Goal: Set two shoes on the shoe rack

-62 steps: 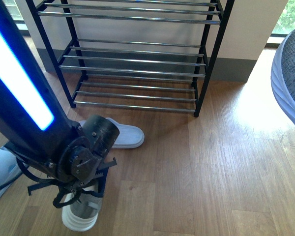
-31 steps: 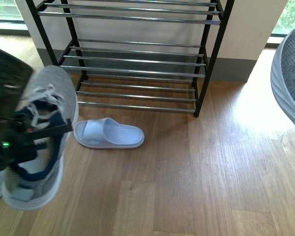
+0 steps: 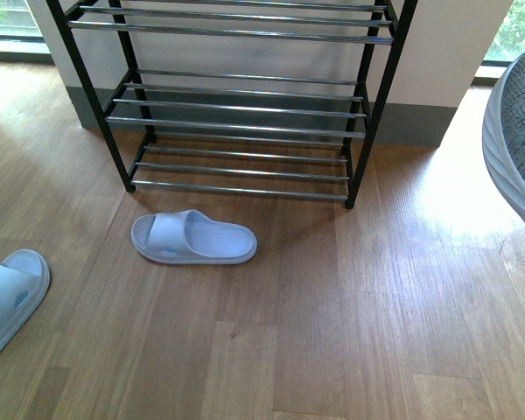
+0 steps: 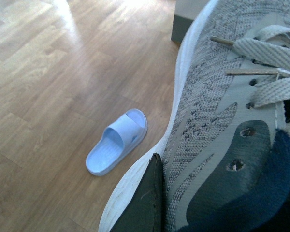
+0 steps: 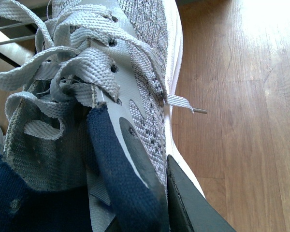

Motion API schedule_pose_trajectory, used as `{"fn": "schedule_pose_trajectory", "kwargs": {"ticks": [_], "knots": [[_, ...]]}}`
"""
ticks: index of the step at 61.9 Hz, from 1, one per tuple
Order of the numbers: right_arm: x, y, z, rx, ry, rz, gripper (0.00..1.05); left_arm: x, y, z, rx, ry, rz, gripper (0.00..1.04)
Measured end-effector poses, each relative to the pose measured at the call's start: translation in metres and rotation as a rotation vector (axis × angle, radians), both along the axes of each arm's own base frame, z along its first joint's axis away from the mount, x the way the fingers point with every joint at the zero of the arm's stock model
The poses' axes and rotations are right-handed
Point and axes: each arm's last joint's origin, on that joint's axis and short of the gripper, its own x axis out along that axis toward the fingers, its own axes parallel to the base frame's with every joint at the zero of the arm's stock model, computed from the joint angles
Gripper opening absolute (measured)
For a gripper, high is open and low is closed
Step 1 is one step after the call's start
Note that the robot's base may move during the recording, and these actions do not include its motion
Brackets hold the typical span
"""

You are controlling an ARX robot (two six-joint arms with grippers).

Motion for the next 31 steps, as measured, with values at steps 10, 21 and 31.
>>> {"fn": "schedule_pose_trajectory", "kwargs": {"ticks": [10,21,31], "knots": [[0.0,0.0,0.0,0.0,0.0,0.0,0.02,-0.0107,0.0057,0.0084,-0.002,-0.067,0.009,0.02],[0.0,0.0,0.0,0.0,0.0,0.0,0.02,-0.0106,0.0049,0.0075,-0.001,-0.056,-0.011,0.02],[0.0,0.0,0.0,0.0,0.0,0.0,0.02,-0.0106,0.0049,0.0074,0.004,-0.053,-0.014,0.02]]}}
